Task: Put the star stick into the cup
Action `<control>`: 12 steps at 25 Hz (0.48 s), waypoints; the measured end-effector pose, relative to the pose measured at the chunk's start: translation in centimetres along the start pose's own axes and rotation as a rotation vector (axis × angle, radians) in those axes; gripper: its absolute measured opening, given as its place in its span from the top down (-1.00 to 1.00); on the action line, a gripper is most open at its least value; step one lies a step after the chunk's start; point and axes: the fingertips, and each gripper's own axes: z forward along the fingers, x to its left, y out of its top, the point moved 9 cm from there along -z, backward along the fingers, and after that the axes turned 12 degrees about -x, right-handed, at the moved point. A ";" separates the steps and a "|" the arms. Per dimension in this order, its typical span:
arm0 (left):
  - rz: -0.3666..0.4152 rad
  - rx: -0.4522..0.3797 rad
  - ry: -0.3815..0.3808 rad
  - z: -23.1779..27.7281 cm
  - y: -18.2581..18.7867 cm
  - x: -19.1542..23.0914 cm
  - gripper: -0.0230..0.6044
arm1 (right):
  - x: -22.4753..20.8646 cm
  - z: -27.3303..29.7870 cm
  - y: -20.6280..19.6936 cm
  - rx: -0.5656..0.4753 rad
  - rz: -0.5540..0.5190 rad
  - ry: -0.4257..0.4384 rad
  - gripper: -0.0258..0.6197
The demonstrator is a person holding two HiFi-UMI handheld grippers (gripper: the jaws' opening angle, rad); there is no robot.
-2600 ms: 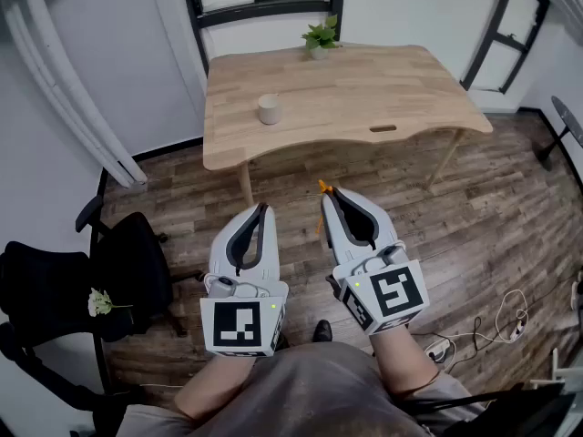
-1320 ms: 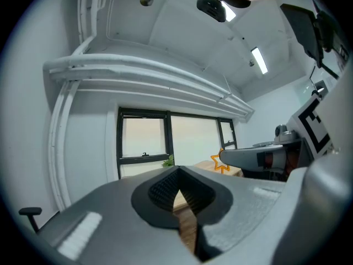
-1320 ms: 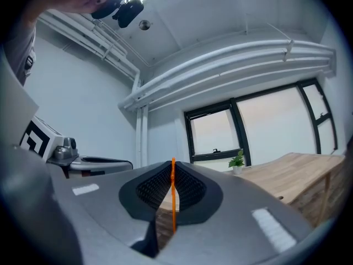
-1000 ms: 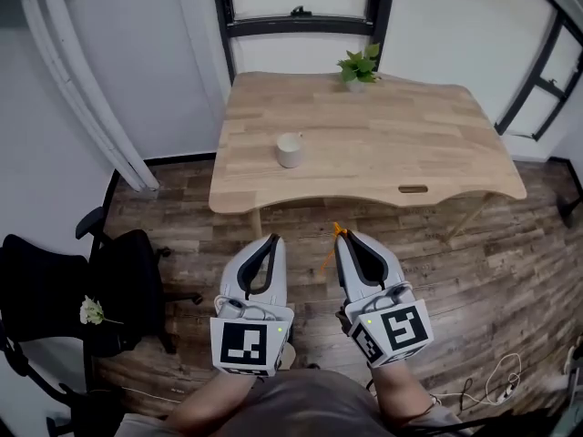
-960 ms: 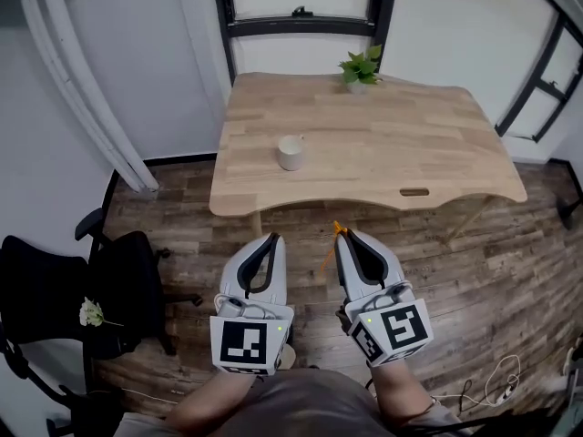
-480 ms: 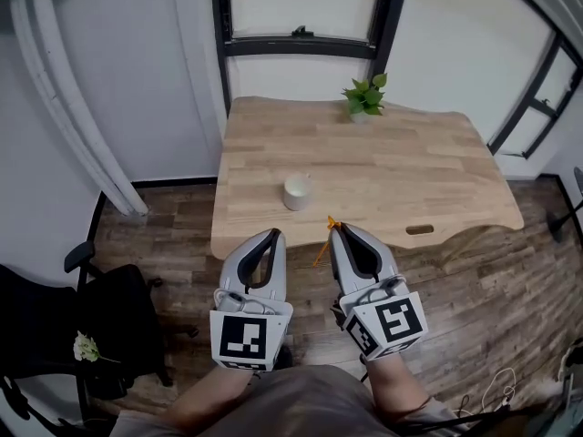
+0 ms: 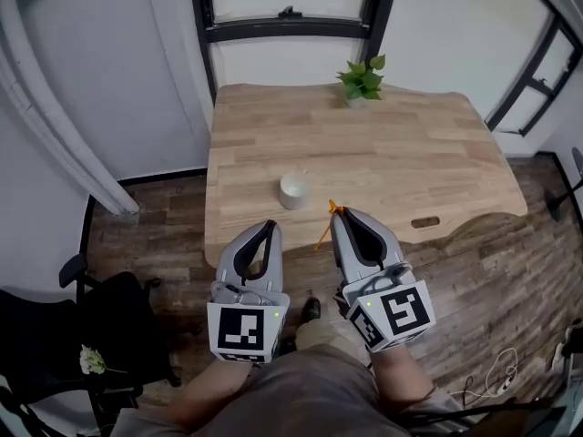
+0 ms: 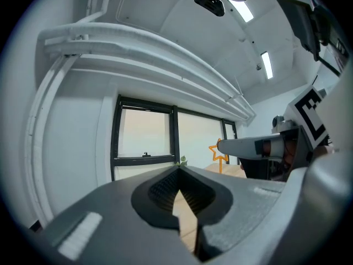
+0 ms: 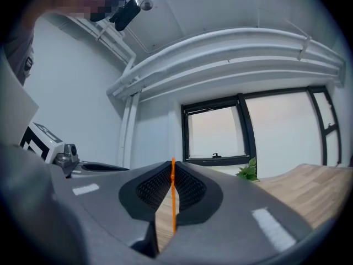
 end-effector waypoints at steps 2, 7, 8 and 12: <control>-0.001 0.021 0.001 0.9 -1.1 0.3 0.93 | -0.7 0.7 -0.8 0.010 0.008 -0.004 0.79; -0.012 0.057 -0.006 4.4 -2.8 1.1 0.93 | -3.1 3.4 -2.9 0.045 0.045 -0.001 0.78; -0.010 0.058 -0.009 5.2 -2.9 1.3 0.93 | -3.7 4.0 -3.2 0.050 0.052 0.000 0.78; -0.013 0.076 0.001 8.3 -3.7 1.9 0.93 | -5.7 6.7 -4.2 0.063 0.081 0.019 0.78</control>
